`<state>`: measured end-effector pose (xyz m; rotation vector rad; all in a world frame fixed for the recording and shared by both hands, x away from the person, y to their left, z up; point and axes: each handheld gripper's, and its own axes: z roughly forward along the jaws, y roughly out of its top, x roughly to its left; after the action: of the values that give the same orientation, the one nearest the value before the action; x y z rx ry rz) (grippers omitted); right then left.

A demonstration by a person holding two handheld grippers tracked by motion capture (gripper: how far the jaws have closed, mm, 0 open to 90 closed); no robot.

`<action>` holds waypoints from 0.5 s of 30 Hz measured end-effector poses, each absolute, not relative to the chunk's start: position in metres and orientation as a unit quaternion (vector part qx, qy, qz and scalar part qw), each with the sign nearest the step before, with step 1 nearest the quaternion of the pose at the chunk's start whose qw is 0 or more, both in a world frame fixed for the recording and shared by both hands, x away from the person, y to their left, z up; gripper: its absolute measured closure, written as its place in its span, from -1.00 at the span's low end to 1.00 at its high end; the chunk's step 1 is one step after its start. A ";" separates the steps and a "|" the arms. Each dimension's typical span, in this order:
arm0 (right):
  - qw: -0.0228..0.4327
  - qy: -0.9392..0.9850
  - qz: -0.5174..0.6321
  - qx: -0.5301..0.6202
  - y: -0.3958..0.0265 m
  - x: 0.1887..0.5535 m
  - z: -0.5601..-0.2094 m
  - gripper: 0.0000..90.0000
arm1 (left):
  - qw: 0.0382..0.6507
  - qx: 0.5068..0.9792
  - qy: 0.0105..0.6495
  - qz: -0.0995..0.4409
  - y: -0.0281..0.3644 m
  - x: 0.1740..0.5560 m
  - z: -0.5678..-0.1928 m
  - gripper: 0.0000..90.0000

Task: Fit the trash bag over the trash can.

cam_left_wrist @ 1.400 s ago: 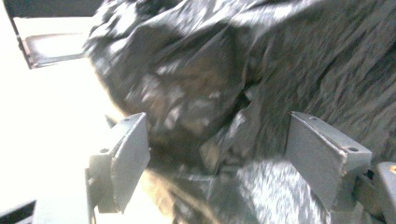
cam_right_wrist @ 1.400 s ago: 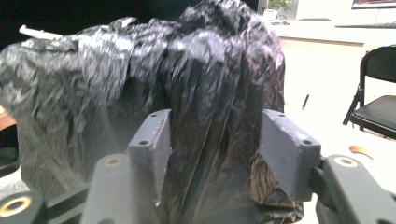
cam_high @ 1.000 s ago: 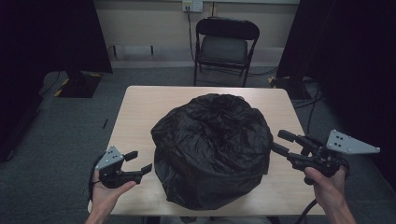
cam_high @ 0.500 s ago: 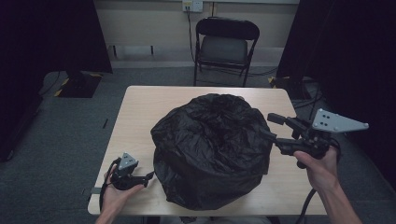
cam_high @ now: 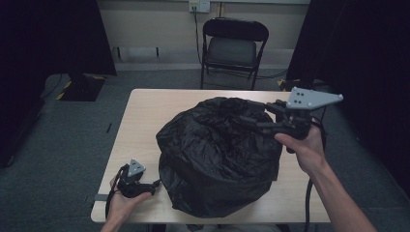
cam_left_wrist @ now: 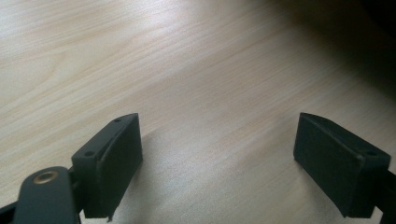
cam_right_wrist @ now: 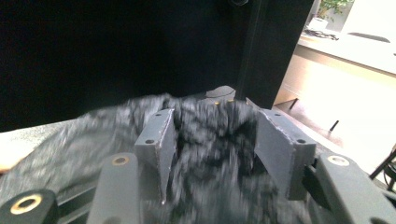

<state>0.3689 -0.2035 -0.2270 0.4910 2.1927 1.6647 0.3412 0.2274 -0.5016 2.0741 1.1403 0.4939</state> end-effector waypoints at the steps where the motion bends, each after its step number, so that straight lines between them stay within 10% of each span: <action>1: 0.171 0.774 0.585 0.171 -0.199 0.372 -0.223 0.05 | 0.354 0.802 0.441 0.191 0.227 0.341 -0.502 -0.67; 9: 0.164 0.793 0.563 0.166 -0.161 0.395 -0.209 0.03 | 0.354 0.802 0.442 0.190 0.227 0.341 -0.502 -0.67; 15: 0.145 0.819 0.529 0.167 -0.142 0.410 -0.222 0.45 | 0.354 0.802 0.442 0.190 0.227 0.341 -0.502 -0.67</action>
<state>0.4102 -0.1417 -0.2224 0.4826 2.3602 1.5247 0.3414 0.2274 -0.5016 2.0722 1.1431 0.4923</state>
